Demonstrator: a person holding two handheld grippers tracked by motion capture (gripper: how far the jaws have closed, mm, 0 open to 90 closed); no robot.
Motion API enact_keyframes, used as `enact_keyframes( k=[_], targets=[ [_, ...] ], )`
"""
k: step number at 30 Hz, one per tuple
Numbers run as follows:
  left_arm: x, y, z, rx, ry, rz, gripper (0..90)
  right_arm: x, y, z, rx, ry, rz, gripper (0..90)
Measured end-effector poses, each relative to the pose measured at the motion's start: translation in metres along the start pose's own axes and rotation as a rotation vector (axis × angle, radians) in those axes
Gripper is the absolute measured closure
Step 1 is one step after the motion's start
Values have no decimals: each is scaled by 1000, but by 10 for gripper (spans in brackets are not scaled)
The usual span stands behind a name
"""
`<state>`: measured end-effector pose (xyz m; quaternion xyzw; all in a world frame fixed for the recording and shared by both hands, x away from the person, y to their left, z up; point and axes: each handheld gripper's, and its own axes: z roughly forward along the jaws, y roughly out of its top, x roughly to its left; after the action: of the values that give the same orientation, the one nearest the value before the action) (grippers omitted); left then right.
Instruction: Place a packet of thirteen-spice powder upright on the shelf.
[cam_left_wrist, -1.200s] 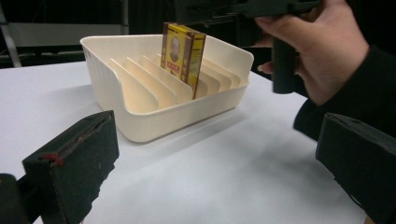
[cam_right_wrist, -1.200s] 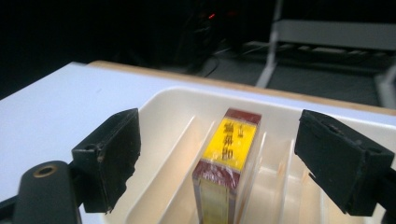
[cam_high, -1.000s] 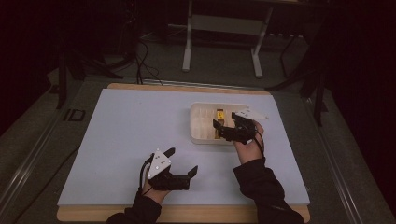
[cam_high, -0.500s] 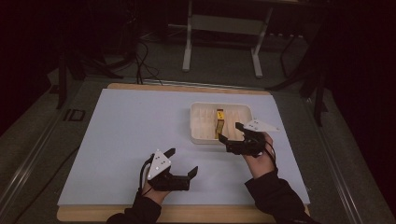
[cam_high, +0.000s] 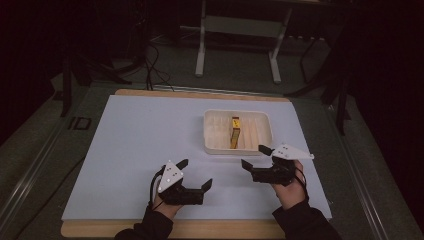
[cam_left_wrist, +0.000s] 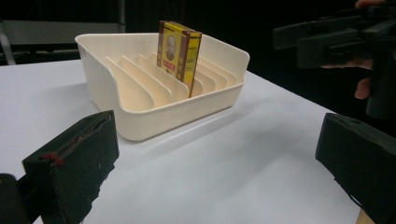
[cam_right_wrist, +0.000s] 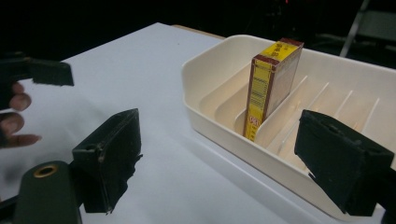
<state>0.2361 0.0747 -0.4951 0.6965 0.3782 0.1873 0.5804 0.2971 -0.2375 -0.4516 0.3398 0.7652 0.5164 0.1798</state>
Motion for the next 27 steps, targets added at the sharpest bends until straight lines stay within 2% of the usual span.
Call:
enact_keyframes(
  k=[4, 8, 11, 14, 17, 24, 27],
  targets=[
    [0, 1, -1, -2, -2, 4, 2, 2, -6, -7, -6, 4, -30, 144],
    [0, 0, -1, 2, -5, 3, 2, 1, -19, -21, -12, 15, -31, 143],
    [0, 0, -1, 1, -8, 4, 2, 0, -26, -24, 0, 1, -53, 143],
    [0, 0, -1, -1, -8, 5, 2, -1, -30, -28, 10, 5, -37, 144],
    [0, 0, -1, -1, -10, 2, 2, 0, -37, -35, 40, -11, -64, 140],
    [0, 0, -2, -3, -12, 1, 2, -8, -49, -48, 68, -36, -44, 139],
    [0, 0, -2, -1, -14, 9, 2, -11, -53, -52, 78, -55, -59, 139]
  ],
)
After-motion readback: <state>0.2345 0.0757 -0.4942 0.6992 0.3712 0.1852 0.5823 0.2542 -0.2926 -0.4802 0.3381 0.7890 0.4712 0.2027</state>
